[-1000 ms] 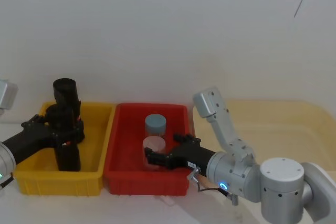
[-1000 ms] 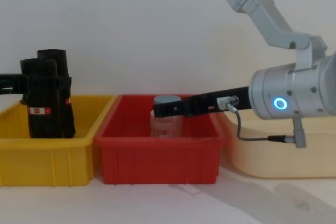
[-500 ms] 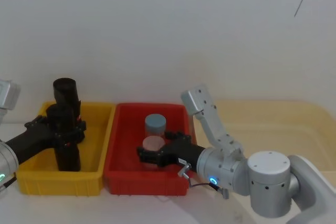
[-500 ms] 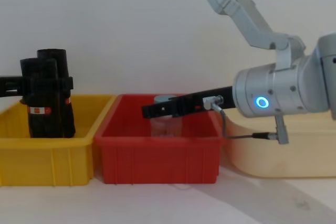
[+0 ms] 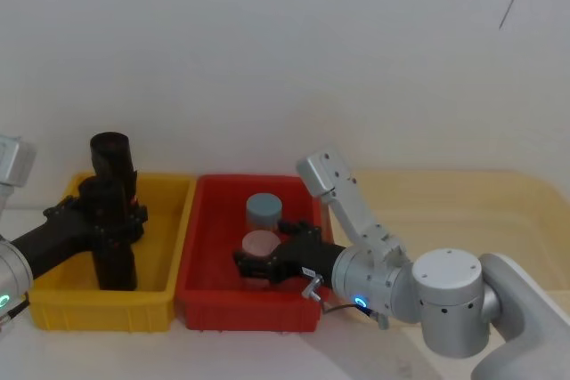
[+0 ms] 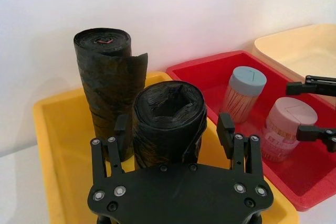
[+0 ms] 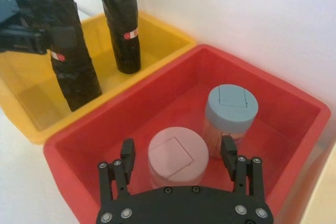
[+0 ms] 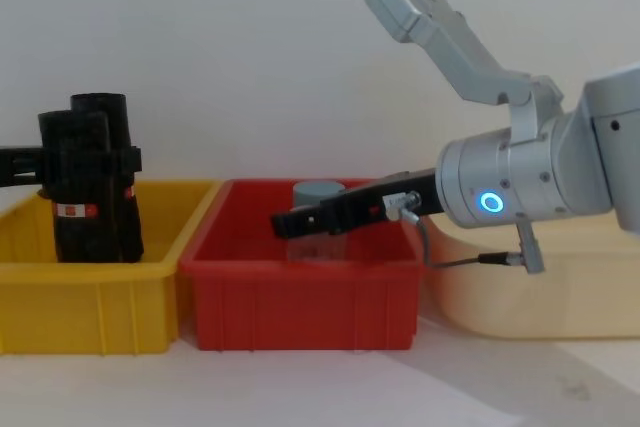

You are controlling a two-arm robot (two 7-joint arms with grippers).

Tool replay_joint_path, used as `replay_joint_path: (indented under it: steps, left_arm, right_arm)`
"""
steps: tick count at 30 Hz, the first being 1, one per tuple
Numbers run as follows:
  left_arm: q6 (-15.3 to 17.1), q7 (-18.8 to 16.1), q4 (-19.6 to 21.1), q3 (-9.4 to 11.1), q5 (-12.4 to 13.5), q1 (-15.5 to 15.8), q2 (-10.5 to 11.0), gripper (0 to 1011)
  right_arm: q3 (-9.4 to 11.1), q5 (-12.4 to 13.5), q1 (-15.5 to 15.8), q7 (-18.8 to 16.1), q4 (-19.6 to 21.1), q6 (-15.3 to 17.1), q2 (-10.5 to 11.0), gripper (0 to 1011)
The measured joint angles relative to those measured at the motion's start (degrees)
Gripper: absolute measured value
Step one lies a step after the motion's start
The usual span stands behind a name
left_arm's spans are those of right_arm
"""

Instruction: Pick up the garbage bag with the one hand and transfer it to the other hand.

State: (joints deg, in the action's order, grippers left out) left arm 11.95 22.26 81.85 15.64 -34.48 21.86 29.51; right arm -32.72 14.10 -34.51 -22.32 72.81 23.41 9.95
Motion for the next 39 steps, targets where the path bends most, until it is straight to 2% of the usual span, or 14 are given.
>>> replay_joint_path:
  steps: [13,17,21,27,33,39]
  left_arm:
    - [-0.1,0.1,-0.2,0.1,0.0,0.1,-0.1,1002]
    - [-0.1,0.1,-0.2,0.1,0.0,0.1,-0.1,980]
    - [-0.1,0.1,-0.2,0.1,0.0,0.1,-0.1,907]
    - [-0.1,0.1,-0.2,0.1,0.0,0.1,-0.1,739]
    - [-0.1,0.1,-0.2,0.1,0.0,0.1,-0.1,546]
    - [-0.1,0.1,-0.2,0.1,0.0,0.1,-0.1,487]
  right_arm:
    - [-0.4,-1.3,-0.9,-1.3,-2.0,-1.1,0.5,1001]
    - [-0.4,-1.4,-1.0,-1.5,-2.3,-1.2,0.6,945]
    - [-0.4,-1.5,-1.1,-1.7,-2.5,-1.3,0.6,886]
    - [-0.4,-1.7,-1.2,-1.9,-2.7,-1.4,0.7,677]
    - [-0.4,-1.7,-1.2,-2.0,-2.8,-1.4,0.7,666]
    - [-0.4,-1.8,-1.2,-2.0,-2.9,-1.4,0.7,666]
